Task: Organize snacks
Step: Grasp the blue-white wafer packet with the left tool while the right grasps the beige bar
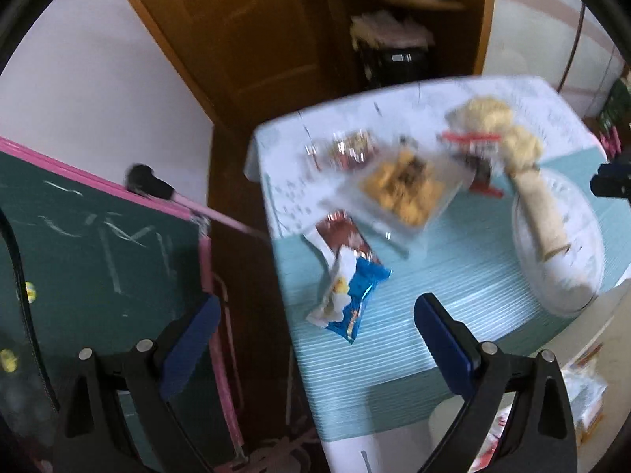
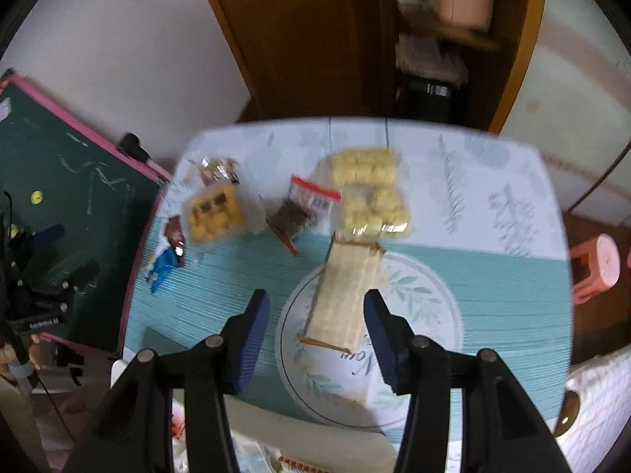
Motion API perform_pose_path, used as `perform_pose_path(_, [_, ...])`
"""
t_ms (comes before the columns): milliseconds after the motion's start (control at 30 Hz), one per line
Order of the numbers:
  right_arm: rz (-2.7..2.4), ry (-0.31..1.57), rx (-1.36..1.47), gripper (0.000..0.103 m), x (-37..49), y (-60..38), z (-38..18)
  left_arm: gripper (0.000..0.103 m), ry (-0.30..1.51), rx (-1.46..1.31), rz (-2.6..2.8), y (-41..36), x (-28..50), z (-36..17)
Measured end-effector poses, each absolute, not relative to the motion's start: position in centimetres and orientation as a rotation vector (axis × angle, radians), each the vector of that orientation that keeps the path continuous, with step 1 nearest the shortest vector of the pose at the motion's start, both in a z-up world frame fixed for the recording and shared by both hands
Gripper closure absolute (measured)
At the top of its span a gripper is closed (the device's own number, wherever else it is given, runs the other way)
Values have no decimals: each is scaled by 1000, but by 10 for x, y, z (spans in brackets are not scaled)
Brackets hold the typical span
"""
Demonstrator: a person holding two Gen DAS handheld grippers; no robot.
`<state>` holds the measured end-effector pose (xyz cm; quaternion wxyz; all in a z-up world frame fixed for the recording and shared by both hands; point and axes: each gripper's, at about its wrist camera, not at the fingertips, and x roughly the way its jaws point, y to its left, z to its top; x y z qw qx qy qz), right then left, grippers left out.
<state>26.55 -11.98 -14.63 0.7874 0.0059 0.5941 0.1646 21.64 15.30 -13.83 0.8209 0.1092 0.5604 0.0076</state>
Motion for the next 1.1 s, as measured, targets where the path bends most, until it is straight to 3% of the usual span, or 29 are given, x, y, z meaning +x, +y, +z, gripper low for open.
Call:
perform_pose_path(333, [263,1484,67,53,297,-110,-227,5,1340,240,-43,145,237,-217])
perform_pose_path(467, [215,1494,2,53,296,-103,-237,5,1355,226,-59,144,241,-227])
perform_pose_path(600, [197,1491,-42,53,294,-96,-237,15,1377,186,-62,147,249,-236])
perform_pose_path(767, [178,1482,-77,53,291,-94,-234,17,1393,144,-53,151,257,-244])
perform_pose_path(967, [188,1520,-13,52,297,-103,-241,30,1398,68,-78,153,262,-249])
perform_pose_path(1100, [167,1521,-66,46,296,-90,-244,50,1396,44,-84,153,265,-247])
